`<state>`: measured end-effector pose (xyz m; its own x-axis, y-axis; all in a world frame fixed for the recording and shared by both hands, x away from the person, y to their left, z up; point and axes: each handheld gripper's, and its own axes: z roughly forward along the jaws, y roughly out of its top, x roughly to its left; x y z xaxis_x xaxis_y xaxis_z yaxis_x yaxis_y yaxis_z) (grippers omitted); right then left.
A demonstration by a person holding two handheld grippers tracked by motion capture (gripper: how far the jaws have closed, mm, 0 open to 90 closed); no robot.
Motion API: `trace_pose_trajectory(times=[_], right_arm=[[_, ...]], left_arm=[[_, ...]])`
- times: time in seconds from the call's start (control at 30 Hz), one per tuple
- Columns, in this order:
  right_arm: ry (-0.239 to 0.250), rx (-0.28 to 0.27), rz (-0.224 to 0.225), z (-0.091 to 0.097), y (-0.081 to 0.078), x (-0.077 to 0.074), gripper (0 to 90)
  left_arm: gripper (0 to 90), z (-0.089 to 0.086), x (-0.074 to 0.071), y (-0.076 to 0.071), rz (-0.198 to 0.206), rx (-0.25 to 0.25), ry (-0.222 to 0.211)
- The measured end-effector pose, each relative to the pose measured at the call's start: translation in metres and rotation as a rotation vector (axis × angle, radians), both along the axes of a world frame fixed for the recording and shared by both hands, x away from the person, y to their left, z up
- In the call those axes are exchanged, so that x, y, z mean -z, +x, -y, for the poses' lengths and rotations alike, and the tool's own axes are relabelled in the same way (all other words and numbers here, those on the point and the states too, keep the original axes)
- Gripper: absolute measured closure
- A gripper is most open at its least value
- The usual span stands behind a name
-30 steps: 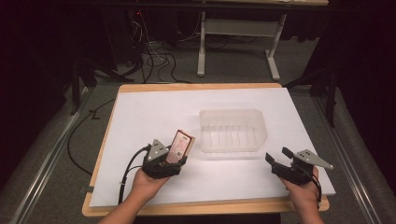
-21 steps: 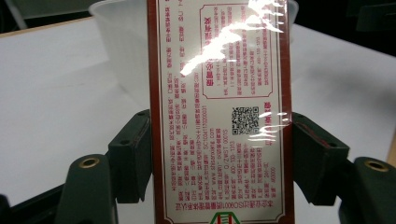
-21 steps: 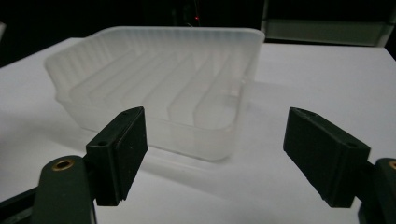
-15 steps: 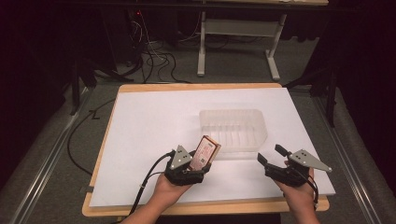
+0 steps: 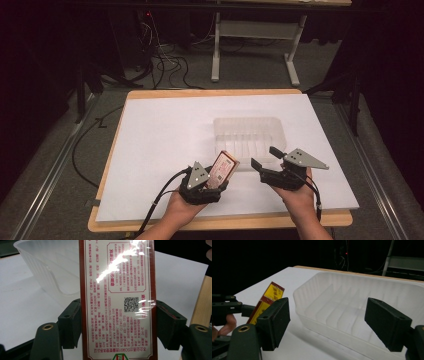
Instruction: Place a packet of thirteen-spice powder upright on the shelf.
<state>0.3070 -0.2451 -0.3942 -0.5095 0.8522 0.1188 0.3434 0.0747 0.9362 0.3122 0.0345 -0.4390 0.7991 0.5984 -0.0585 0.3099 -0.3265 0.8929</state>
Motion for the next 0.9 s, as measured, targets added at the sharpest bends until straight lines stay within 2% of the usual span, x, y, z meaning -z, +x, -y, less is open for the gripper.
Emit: trace_pose_trajectory(times=[0.03, 0.07, 0.27, 0.33, 0.43, 0.5, 0.8, 0.9], right_arm=[[0.0, 0.0, 0.0, 0.0, 0.0, 0.0, 20.9], [0.024, -0.01, -0.001, -0.003, -0.001, 0.002, 20.9], [0.036, -0.048, -0.017, -0.008, -0.007, 0.008, 20.8], [0.039, -0.064, -0.031, -0.009, -0.009, 0.011, 20.8], [0.076, -0.099, -0.067, -0.014, -0.01, 0.017, 20.7], [0.083, -0.113, -0.079, -0.017, -0.01, 0.018, 20.6], [0.118, -0.128, -0.109, -0.028, -0.007, 0.021, 16.1], [0.121, -0.124, -0.13, -0.031, -0.006, 0.023, 18.3]], left_arm=[[32.3, 0.0, 0.0, 0.0, 0.0, 0.001, 0.004], [32.3, 0.001, 0.001, -0.001, 0.002, -0.005, 0.008], [32.3, 0.006, 0.003, -0.002, 0.012, -0.023, 0.015], [32.3, 0.009, 0.004, -0.004, 0.019, -0.033, 0.024], [32.3, 0.012, 0.003, -0.006, 0.018, -0.025, 0.02], [32.3, 0.017, 0.003, -0.008, 0.016, -0.009, 0.02], [32.3, 0.026, 0.005, -0.012, 0.017, 0.013, 0.029], [32.3, 0.028, 0.005, -0.013, 0.02, 0.01, 0.027]])
